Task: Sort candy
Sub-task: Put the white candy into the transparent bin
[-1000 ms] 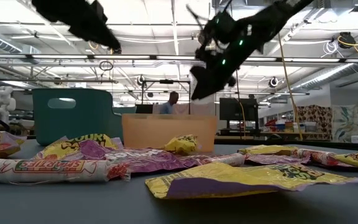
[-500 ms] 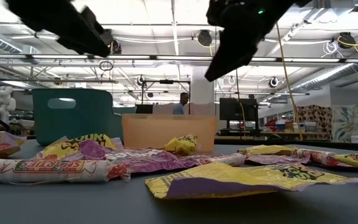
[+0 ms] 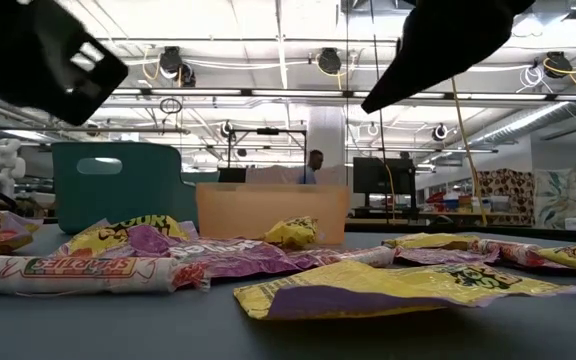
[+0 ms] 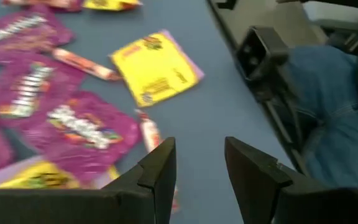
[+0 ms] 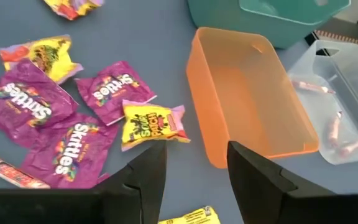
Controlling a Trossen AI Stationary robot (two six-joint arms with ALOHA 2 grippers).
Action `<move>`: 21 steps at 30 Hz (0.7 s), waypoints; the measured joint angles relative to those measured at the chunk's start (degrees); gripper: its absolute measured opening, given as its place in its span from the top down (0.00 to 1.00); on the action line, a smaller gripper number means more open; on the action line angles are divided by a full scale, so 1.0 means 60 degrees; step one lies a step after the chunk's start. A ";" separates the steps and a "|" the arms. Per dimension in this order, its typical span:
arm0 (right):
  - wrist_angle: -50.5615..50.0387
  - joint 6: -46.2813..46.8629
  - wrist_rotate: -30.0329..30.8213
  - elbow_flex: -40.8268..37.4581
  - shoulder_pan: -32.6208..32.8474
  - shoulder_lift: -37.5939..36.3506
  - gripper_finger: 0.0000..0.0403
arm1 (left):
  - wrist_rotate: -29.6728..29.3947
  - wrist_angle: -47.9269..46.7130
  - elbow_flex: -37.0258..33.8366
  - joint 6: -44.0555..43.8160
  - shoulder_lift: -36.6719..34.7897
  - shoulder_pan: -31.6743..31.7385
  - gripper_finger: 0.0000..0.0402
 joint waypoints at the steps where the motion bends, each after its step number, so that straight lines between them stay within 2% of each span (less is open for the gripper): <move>1: 0.0008 0.0009 0.0007 0.0000 0.0047 0.0000 0.60 | -0.0054 0.0257 0.0000 -0.0003 0.0190 -0.0068 0.64; 9: 0.0000 0.0219 0.0011 0.0000 0.0133 0.0000 0.60 | -0.0586 0.1532 0.0007 -0.0379 0.1390 -0.0201 0.64; 13: -0.0009 0.0168 0.0010 0.0000 0.0106 0.0000 0.60 | -0.0999 0.1541 0.0007 -0.0517 0.1719 -0.0201 0.64; 21: -0.0002 0.0073 0.0008 0.0000 0.0056 0.0000 0.60 | -0.1219 0.1541 0.0011 -0.0509 0.2075 -0.0201 0.64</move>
